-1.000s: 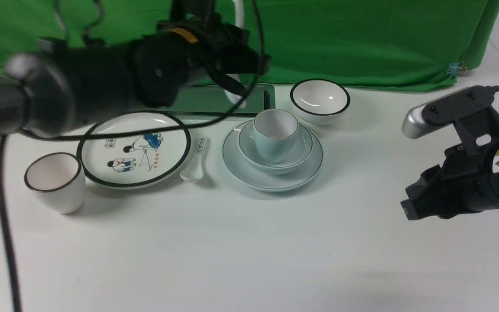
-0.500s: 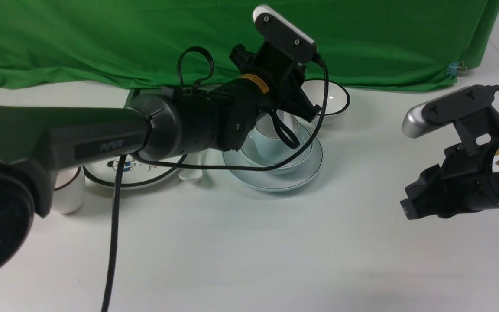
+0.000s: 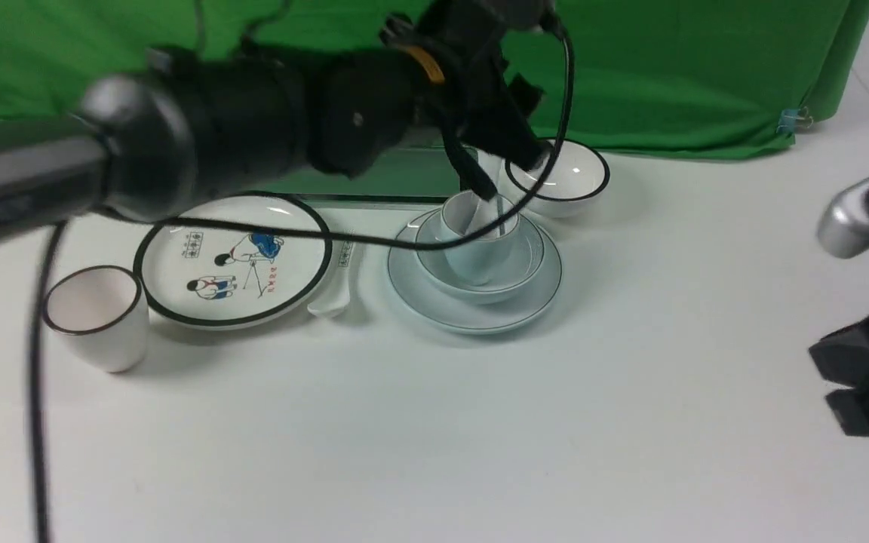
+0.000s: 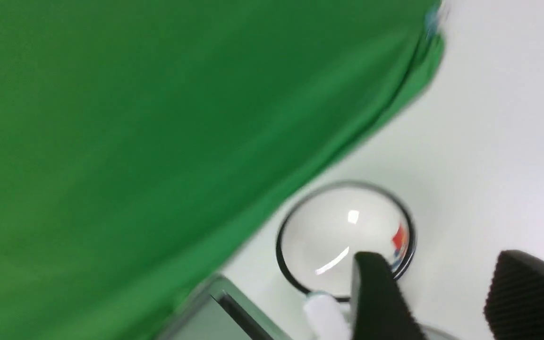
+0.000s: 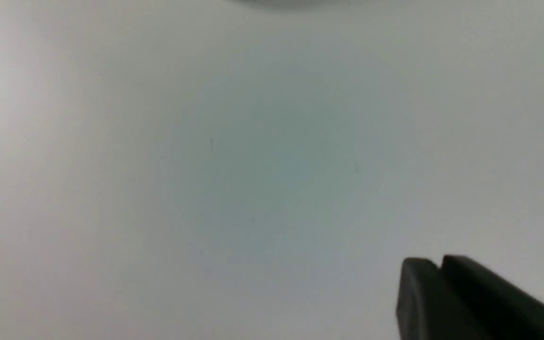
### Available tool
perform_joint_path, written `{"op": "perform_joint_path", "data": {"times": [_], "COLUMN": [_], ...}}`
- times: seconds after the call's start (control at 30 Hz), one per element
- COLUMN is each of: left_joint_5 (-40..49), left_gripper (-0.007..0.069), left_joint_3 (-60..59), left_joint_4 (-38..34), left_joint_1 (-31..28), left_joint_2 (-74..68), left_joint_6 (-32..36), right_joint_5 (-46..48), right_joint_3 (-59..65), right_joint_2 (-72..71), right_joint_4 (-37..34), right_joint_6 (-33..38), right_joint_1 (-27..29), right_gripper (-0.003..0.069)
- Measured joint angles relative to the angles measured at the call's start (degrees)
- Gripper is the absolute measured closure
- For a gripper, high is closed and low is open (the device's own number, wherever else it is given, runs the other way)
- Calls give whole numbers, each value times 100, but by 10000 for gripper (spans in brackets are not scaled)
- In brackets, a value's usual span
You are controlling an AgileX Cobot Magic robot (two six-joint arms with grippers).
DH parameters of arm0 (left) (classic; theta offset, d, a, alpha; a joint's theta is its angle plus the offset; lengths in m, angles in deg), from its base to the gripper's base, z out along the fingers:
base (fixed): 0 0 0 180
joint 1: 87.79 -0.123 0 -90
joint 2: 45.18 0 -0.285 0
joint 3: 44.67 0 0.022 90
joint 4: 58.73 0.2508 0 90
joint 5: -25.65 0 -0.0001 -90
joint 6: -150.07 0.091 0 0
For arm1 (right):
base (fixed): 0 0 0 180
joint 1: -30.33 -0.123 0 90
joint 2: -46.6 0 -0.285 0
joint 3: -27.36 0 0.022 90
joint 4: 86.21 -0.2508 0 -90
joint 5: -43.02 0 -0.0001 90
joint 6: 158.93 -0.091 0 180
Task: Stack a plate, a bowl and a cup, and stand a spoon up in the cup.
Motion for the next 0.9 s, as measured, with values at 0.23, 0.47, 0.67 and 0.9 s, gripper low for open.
{"op": "perform_joint_path", "data": {"times": [0.23, 0.47, 0.67, 0.9], "left_joint_5": [2448, 3477, 1930, -84], "left_gripper": [640, 666, 664, 661], "left_joint_3": [19, -826, -3130, -5319], "left_joint_4": [528, 1370, 1339, 982], "left_joint_1": [-492, -999, -1007, -1007], "left_joint_2": [1997, 3379, 5239, 6871], "left_joint_6": [-1118, -2138, -2177, -2182], "right_joint_5": [-1439, -5172, -6634, -5144], "right_joint_3": [1646, 3936, 5058, 5106], "right_joint_2": [-2277, -3675, -3724, -3724], "right_joint_4": [51, 75, 93, 93], "right_joint_6": [3, -137, -142, -142], "right_joint_1": [0, 0, 0, 0], "right_gripper": [648, 647, 627, 611]}}
